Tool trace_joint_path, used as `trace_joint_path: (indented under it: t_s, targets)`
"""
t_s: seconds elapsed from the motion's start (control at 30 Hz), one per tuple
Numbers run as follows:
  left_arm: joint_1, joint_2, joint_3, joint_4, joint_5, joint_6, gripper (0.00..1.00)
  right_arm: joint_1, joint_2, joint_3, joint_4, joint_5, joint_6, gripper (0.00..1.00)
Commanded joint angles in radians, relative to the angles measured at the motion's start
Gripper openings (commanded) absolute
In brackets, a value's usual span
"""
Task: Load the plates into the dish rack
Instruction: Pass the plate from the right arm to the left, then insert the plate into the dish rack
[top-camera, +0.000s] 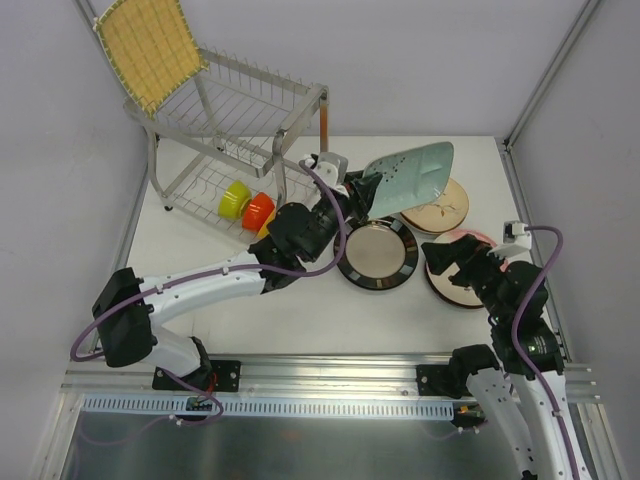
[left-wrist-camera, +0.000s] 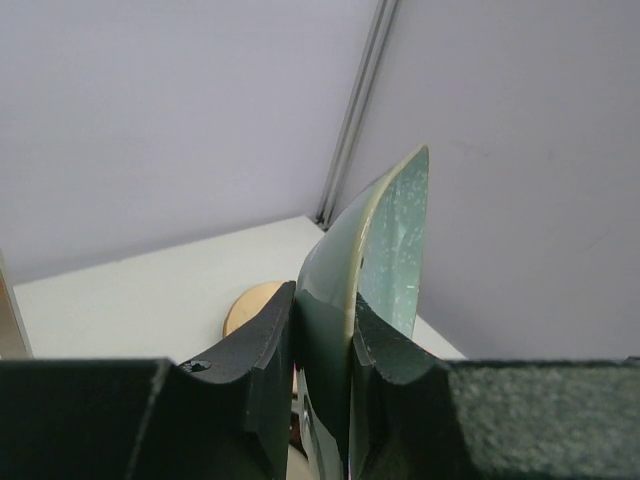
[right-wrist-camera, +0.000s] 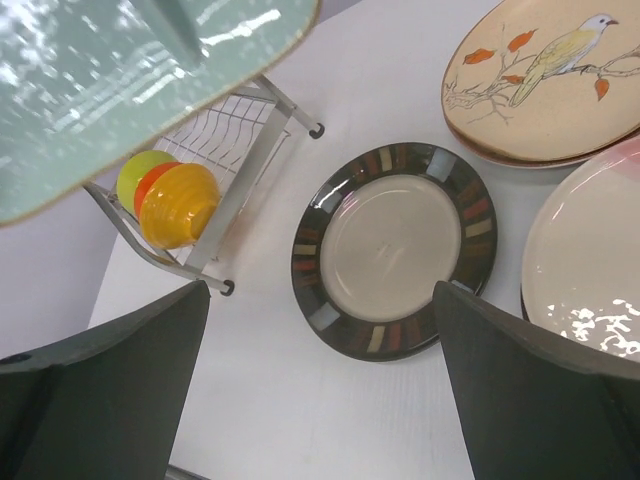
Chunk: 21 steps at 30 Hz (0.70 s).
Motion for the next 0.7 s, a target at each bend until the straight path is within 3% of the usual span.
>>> trace_joint_path:
  t_s: [0.0, 0.47, 0.67]
  targets:
    - [0.031, -0.028, 0.147, 0.252, 0.05, 0.046, 0.0, 0.002, -0.032, 0.034, -0.036, 0.029, -0.091, 0.99]
    - [0.149, 0.051, 0.429, 0.247, 0.133, 0.137, 0.0, 0.002, -0.061, 0.003, -0.042, 0.023, -0.116, 1.0]
    - [0.233, 0.029, 0.472, 0.235, 0.146, 0.204, 0.0, 0.003, -0.045, -0.003, -0.037, 0.025, -0.128, 1.0]
